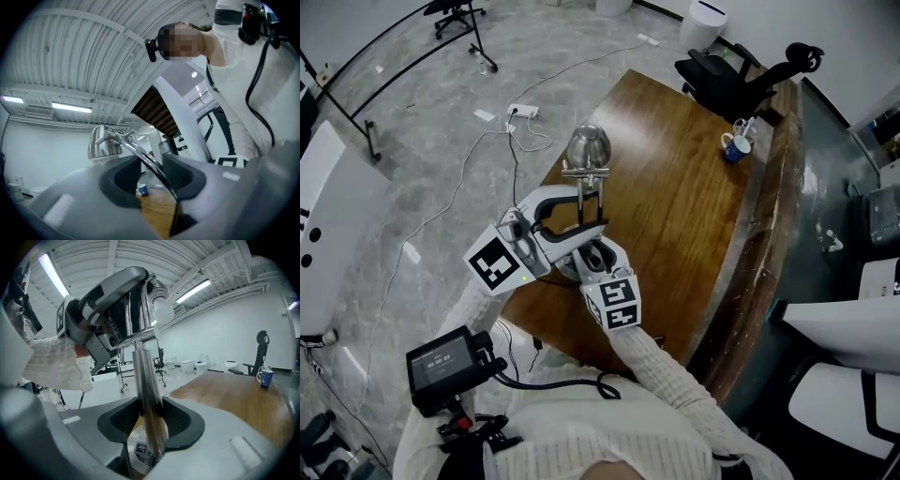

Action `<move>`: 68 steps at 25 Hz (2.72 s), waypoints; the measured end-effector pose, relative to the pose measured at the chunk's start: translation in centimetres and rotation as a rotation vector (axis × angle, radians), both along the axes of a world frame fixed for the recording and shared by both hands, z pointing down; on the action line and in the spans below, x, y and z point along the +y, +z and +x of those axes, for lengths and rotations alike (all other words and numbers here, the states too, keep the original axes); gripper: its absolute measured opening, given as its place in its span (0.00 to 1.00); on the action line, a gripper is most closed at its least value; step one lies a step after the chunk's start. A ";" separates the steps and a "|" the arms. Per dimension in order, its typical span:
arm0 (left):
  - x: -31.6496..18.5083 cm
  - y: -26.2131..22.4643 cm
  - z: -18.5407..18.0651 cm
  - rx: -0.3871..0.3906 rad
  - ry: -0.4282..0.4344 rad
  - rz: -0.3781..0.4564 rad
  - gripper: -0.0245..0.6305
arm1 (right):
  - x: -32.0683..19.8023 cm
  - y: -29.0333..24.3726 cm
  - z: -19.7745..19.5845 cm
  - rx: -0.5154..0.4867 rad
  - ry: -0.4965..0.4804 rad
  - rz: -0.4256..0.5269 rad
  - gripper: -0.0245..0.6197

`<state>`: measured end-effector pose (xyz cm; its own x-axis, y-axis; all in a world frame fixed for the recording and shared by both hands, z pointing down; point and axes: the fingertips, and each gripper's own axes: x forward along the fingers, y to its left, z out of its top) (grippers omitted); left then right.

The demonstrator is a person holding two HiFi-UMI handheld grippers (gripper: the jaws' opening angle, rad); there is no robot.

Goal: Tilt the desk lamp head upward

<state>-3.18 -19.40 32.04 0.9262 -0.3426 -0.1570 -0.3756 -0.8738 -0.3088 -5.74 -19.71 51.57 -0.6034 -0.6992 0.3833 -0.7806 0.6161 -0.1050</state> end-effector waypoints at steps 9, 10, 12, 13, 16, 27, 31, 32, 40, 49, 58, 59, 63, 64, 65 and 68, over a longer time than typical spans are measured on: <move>-1.2 -0.4 -0.5 0.039 0.003 -0.073 0.25 | -0.4 0.1 -0.2 0.045 -0.005 0.009 0.26; -1.2 -0.5 -0.4 0.043 0.007 -0.087 0.25 | -0.3 0.0 -0.1 0.046 -0.008 0.009 0.26; -1.2 -0.8 -0.5 0.072 0.016 -0.126 0.25 | -0.2 -0.1 0.0 0.042 -0.011 0.010 0.26; -1.3 -1.1 -0.6 0.100 0.022 -0.151 0.27 | -0.2 -0.1 0.0 0.039 -0.013 0.009 0.26; -1.6 -1.5 -1.1 0.184 0.059 -0.255 0.40 | -0.1 0.0 0.1 0.041 -0.019 0.005 0.26; 2.2 1.7 -5.5 0.343 -0.077 -0.403 0.42 | 2.3 -2.2 3.9 -0.008 0.027 0.063 0.31; 6.0 3.9 -6.1 0.363 -0.312 -0.423 0.24 | 5.9 -4.9 6.3 -0.011 0.048 0.137 0.12; 6.9 4.8 -6.1 0.381 -0.362 -0.436 0.20 | 6.8 -5.4 6.7 -0.005 0.040 0.155 0.05; 14.3 9.8 -2.4 0.288 -0.577 -0.488 0.05 | 13.4 -6.2 7.9 -0.003 -0.074 0.203 0.04; 19.4 12.9 1.7 0.158 -0.705 -0.662 0.05 | 18.7 -6.5 8.7 -0.019 -0.110 0.178 0.04; 19.9 13.6 0.6 0.097 -0.728 -0.698 0.05 | 19.6 -6.1 7.4 -0.033 -0.078 0.120 0.03; 19.9 13.7 0.7 0.089 -0.722 -0.693 0.05 | 19.6 -6.1 7.4 -0.036 -0.074 0.120 0.03; 20.3 13.5 1.5 0.054 -0.696 -0.663 0.05 | 19.6 -6.4 7.9 -0.051 -0.046 0.127 0.03; 20.3 13.5 1.5 0.052 -0.691 -0.668 0.05 | 19.6 -6.4 8.0 -0.049 -0.041 0.125 0.03; 20.3 13.5 1.5 0.054 -0.686 -0.675 0.05 | 19.6 -6.5 8.0 -0.046 -0.038 0.124 0.03; 20.2 13.7 1.5 0.055 -0.674 -0.686 0.05 | 19.4 -6.6 8.0 -0.039 -0.026 0.124 0.03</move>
